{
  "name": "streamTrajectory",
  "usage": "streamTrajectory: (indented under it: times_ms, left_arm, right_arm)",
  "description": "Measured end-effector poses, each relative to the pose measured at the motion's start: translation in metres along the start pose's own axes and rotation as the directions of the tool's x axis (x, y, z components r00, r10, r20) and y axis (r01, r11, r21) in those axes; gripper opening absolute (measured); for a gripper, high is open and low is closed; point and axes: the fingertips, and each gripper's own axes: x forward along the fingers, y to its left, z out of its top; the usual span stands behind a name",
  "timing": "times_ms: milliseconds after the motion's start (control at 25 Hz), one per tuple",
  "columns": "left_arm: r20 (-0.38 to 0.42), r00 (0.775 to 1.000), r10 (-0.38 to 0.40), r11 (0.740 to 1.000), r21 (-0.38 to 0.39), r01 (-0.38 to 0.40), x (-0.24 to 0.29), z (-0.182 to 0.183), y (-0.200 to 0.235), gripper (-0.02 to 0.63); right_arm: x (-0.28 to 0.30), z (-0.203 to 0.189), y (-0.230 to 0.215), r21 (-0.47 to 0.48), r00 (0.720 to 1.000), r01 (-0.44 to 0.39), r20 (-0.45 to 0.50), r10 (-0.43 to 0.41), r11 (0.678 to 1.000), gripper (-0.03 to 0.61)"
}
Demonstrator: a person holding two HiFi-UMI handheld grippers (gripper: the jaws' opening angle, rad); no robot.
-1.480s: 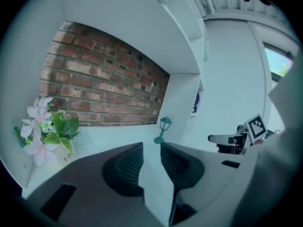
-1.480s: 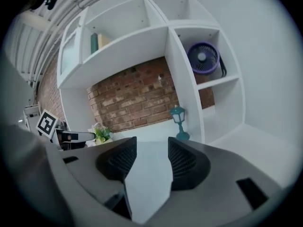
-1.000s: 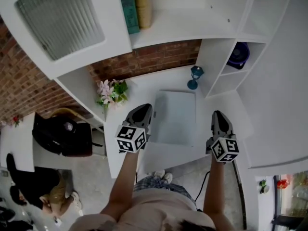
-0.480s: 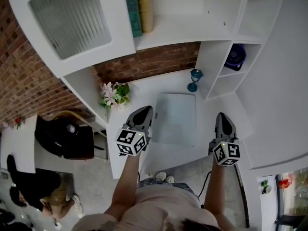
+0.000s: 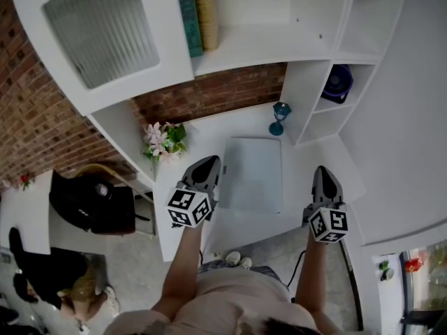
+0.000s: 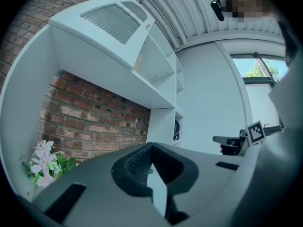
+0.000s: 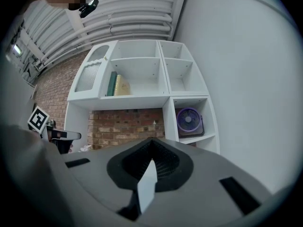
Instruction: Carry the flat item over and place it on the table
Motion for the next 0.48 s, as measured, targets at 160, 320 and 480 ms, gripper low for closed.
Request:
streamTrajectory:
  times_ms: [160, 320, 480]
  left_arm:
    - [0.005, 1.000, -0.007, 1.000, -0.018, 0.007, -0.0015, -0.0009, -0.0005, 0.028]
    - [0.001, 1.000, -0.008, 1.000, -0.018, 0.008, -0.0037, -0.0013, -0.0012, 0.028]
    - [-0.003, 1.000, -0.009, 1.000, -0.029, 0.009, -0.0047, -0.0014, 0.0004, 0.028]
  right_arm:
    - [-0.0012, -0.0033, -0.0011, 0.007, 1.000, 0.003, -0.008, -0.003, 1.000, 0.015]
    - [-0.0032, -0.0045, -0.0021, 0.004, 1.000, 0.008, -0.015, -0.008, 1.000, 0.015]
    - [-0.0032, -0.0047, -0.0009, 0.002, 1.000, 0.009, -0.021, -0.009, 1.000, 0.015]
